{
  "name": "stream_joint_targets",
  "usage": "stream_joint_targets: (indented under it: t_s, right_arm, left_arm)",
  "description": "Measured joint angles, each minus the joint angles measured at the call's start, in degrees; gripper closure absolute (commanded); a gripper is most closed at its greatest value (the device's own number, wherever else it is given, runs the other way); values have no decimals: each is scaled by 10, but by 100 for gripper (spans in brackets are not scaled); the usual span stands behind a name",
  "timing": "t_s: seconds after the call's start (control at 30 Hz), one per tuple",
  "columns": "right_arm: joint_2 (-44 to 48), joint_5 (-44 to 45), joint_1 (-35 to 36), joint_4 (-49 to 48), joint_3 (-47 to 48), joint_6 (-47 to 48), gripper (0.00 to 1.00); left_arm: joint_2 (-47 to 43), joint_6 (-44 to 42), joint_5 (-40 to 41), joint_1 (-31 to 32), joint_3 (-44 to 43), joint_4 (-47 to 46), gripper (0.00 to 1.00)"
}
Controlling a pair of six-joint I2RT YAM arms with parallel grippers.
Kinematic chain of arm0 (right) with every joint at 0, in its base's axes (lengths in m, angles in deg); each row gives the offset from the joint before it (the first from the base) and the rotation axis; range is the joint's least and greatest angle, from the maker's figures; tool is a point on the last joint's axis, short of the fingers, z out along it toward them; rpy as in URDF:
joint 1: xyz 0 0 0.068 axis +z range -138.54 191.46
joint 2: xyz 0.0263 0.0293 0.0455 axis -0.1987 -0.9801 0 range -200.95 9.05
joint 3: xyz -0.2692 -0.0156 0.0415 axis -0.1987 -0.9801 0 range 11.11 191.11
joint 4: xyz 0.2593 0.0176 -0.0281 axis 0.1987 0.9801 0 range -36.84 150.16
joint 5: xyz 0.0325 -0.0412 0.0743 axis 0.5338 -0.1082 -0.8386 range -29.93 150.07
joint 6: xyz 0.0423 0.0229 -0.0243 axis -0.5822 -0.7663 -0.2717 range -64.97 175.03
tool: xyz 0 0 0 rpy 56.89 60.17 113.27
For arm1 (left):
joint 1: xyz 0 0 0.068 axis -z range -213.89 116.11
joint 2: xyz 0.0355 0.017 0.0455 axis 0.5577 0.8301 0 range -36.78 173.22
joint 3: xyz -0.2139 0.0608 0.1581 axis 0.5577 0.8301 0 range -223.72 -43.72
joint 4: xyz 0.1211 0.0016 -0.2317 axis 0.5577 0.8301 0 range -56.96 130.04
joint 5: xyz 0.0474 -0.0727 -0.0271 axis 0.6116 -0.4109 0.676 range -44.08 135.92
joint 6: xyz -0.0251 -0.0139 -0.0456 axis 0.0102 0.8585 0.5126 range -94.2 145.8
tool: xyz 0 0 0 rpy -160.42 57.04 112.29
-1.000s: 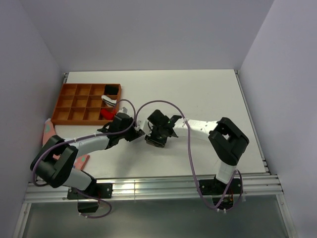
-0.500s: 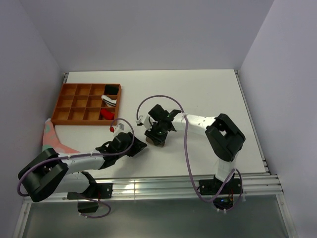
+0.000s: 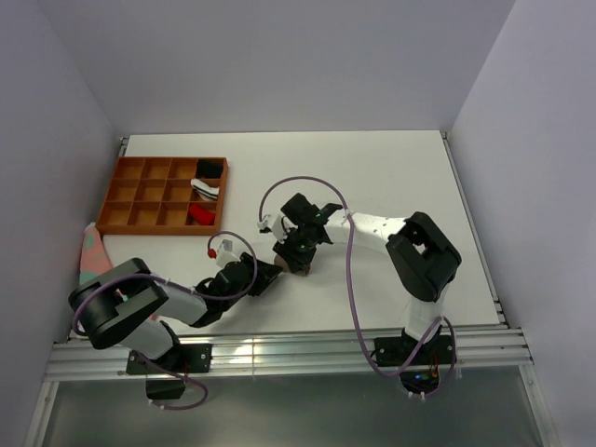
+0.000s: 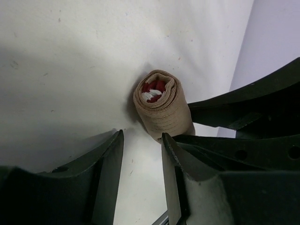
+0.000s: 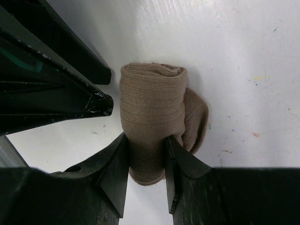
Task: Roll the socks
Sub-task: Pick up the sock at the center of the board.
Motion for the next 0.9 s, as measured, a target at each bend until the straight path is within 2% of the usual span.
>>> stream_joint_targets:
  t_s: [0.47, 0.7, 0.9]
  right_arm:
    - [-4, -20, -4, 13, 7, -5, 99]
    - [-4, -30, -9, 17, 7, -7, 99]
    - [-4, -37, -12, 27, 10, -13, 99]
  left_arm:
    - [110, 34, 13, 5, 10, -188, 52]
    - [143, 55, 14, 7, 10, -227, 51]
    - [143, 64, 15, 10, -4, -207, 49]
